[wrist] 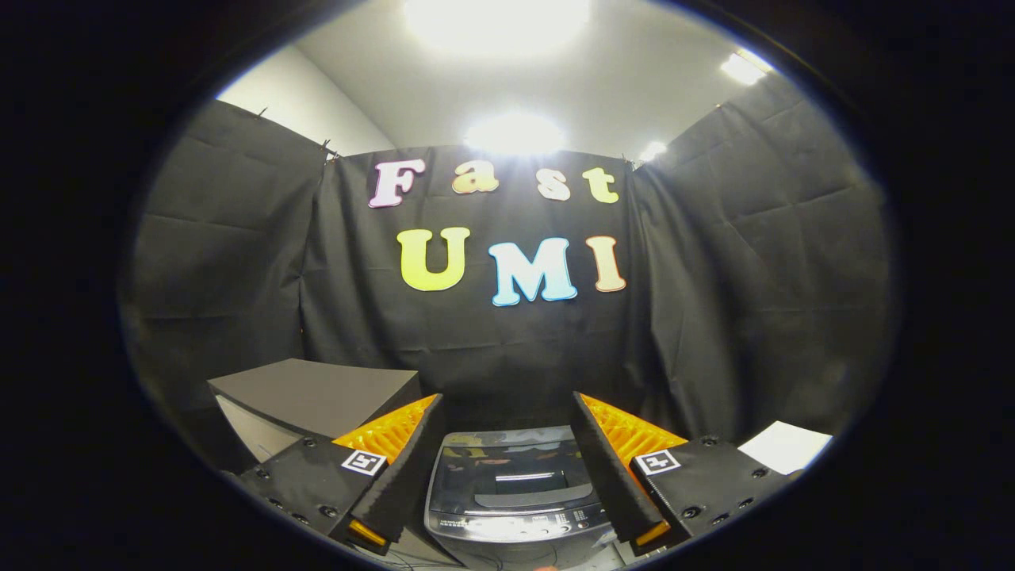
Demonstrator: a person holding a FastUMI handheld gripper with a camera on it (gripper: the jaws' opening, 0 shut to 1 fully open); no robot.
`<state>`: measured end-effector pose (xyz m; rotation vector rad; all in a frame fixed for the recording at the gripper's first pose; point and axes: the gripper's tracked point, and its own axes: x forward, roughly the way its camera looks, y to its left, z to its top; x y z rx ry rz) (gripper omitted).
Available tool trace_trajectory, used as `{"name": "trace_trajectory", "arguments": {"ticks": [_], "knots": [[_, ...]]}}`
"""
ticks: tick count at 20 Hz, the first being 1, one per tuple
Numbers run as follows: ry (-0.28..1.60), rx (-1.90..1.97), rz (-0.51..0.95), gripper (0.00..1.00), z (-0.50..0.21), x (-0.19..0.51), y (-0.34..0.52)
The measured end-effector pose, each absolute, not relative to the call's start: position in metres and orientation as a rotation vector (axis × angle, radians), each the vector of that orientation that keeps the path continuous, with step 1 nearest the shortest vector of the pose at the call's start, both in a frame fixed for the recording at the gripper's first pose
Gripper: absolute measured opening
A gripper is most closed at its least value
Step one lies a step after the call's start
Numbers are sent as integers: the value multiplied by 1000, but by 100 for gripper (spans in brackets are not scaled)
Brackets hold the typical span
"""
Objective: Put the clothes into the washing machine and then close the washing machine lid.
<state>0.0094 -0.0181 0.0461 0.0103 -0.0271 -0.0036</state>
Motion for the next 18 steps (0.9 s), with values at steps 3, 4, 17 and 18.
{"name": "trace_trajectory", "arguments": {"ticks": [3,4,17,18], "knots": [[-41,7,-2,98,46,-9,-22],[-43,9,6,98,46,-14,-20],[-42,1,62,98,54,-34,-14],[-41,2,64,98,54,-34,-13]]}}
